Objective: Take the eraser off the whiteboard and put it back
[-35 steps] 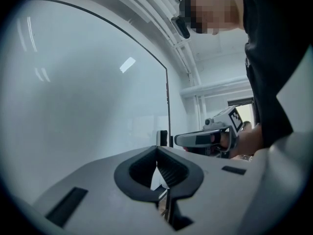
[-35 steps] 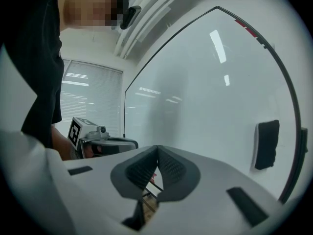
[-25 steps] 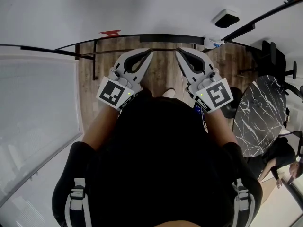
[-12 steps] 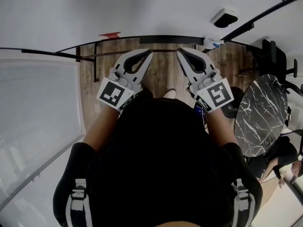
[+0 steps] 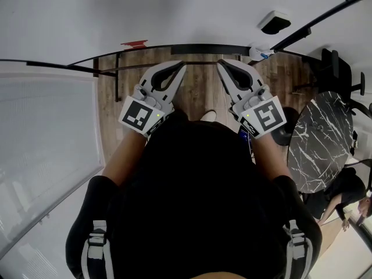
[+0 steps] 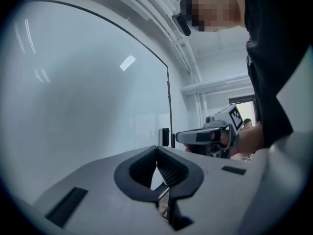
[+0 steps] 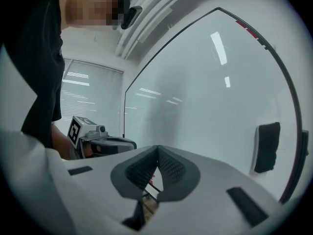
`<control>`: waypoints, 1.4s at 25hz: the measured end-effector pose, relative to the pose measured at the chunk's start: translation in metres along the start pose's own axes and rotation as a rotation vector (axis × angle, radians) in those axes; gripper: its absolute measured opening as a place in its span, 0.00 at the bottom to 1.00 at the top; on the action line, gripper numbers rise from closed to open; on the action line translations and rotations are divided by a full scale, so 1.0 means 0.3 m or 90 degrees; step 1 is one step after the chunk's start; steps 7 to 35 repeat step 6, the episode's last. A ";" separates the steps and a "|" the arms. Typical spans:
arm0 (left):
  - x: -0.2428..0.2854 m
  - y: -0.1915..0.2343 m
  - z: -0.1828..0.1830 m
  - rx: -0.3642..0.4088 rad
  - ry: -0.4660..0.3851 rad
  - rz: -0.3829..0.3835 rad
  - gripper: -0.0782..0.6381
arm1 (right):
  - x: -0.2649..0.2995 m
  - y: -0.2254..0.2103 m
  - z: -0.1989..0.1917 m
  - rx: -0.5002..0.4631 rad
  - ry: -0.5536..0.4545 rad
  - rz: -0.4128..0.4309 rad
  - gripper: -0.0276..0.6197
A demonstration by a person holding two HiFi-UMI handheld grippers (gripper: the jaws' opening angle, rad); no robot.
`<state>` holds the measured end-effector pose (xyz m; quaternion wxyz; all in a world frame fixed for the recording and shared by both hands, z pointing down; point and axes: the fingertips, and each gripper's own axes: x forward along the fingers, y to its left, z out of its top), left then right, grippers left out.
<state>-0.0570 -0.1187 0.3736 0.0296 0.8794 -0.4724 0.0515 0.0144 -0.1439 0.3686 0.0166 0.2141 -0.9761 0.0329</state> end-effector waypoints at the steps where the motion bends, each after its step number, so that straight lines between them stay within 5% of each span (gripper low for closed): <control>1: 0.000 -0.001 0.001 -0.001 0.002 0.002 0.12 | -0.002 -0.001 0.001 0.000 0.000 0.000 0.05; 35: 0.002 -0.009 0.008 0.002 -0.006 -0.002 0.11 | -0.010 0.001 0.003 0.001 0.003 0.001 0.05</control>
